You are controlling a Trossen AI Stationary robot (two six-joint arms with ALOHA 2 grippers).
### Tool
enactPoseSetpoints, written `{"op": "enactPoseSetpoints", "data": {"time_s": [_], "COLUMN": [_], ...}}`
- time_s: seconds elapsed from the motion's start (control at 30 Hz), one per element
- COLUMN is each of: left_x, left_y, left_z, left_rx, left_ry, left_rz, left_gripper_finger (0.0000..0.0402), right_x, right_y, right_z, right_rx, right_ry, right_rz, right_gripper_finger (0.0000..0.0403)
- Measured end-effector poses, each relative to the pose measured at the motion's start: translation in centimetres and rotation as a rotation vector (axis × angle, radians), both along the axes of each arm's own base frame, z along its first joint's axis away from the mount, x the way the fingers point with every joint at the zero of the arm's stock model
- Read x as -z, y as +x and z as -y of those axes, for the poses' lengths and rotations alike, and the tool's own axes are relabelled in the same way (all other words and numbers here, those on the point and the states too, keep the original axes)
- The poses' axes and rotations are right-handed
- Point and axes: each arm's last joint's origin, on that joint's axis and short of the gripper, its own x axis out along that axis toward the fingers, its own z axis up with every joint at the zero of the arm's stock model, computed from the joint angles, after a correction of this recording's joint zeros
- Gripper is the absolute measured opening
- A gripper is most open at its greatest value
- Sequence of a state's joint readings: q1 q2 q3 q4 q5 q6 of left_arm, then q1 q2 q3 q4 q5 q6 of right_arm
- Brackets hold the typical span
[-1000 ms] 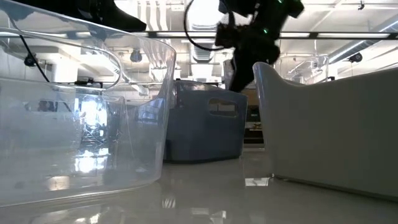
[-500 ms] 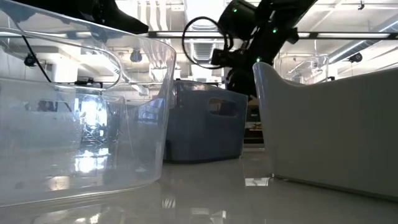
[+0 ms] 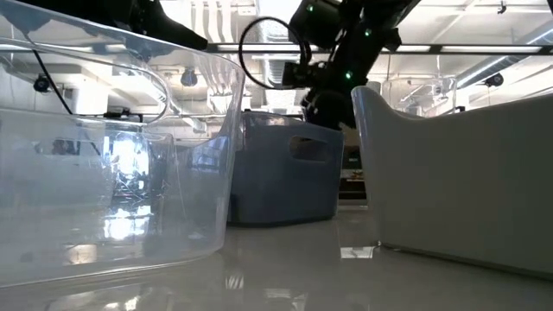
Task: Stack baskets on shelf by color
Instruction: Put the top gray bin on the shelf
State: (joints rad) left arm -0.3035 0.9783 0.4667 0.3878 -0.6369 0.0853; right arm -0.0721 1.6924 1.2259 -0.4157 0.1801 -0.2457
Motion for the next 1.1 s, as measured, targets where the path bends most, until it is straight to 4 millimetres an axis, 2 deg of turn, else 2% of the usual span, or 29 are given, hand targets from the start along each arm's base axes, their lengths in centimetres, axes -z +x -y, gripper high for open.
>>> {"op": "enactPoseSetpoints", "data": {"time_s": [0.37, 0.6, 0.87, 1.1], "left_x": [0.0, -0.1, -0.1, -0.1], "left_y": [0.0, 0.0, 0.0, 0.0], "left_z": [0.0, 0.0, 0.0, 0.0], "left_rx": [0.000, 0.000, 0.000, 0.000], "left_ry": [-0.002, -0.004, -0.004, -0.004], "left_rz": [0.003, 0.006, 0.007, 0.007], "left_gripper_finger": [0.0012, 0.0012, 0.0012, 0.0012], "right_x": [0.7, 0.8, 1.1, 1.0], "right_y": [0.1, 0.2, -0.4, -0.4], "right_z": [2.6, 2.7, 2.6, 2.6], "right_rx": [0.048, 0.024, 0.004, 0.006], "right_ry": [-0.012, -0.027, -0.033, -0.030], "right_rz": [0.002, 0.002, -0.076, -0.080], "right_gripper_finger": [0.0009, 0.0009, 0.0010, 0.0051]}}
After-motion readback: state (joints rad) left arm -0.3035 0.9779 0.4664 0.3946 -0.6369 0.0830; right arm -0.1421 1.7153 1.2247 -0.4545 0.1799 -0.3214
